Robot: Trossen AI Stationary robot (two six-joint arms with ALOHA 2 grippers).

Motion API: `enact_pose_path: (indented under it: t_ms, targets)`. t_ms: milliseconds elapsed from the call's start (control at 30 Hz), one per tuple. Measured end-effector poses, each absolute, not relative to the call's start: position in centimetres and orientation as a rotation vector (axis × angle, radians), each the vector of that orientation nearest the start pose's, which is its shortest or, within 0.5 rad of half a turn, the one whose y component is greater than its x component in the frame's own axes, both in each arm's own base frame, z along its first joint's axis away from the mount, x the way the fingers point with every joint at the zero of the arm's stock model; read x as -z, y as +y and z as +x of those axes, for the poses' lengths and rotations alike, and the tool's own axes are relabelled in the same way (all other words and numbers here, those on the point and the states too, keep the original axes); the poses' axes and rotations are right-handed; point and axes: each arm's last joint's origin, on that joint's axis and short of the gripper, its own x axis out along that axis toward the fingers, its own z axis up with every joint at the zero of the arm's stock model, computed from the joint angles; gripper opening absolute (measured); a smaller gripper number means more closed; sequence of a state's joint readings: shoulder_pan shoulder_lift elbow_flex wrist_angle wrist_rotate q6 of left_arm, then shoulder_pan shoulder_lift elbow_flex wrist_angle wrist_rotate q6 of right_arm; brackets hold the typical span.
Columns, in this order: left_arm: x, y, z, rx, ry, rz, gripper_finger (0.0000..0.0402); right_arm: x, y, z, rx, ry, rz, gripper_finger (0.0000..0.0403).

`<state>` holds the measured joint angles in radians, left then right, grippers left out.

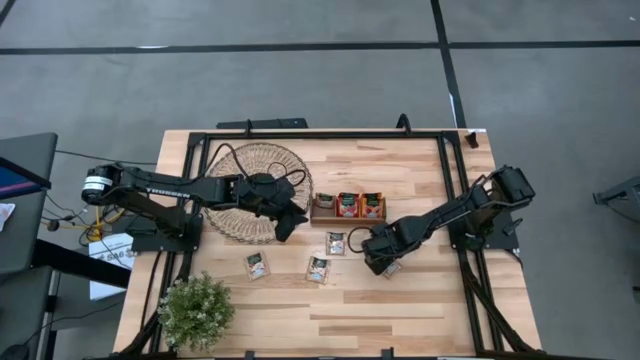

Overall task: Pick & Place Tea
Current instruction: Put the brown tea bag into the left section of the wooden organizer

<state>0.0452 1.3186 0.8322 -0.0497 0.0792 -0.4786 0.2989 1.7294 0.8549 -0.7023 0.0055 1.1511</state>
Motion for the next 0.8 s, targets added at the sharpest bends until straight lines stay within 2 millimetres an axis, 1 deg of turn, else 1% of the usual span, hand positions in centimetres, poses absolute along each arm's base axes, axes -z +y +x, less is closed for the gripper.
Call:
enact_pose_path:
  t_ms: [467,633,800]
  targets:
    - [-24.83,1.04,28.16,-0.096,0.533,-0.500,0.0128,-11.81,7.66,25.07,0.699,1.480,0.653,0.0045]
    - [-24.83,1.05,28.16,-0.096,0.533,-0.500,0.0128,-11.81,7.60,25.00,0.716,1.473,0.634,0.0008]
    - [-24.83,1.05,28.16,-0.095,0.533,-0.500,0.0128,-11.81,7.54,24.95,0.748,1.459,0.638,0.0005]
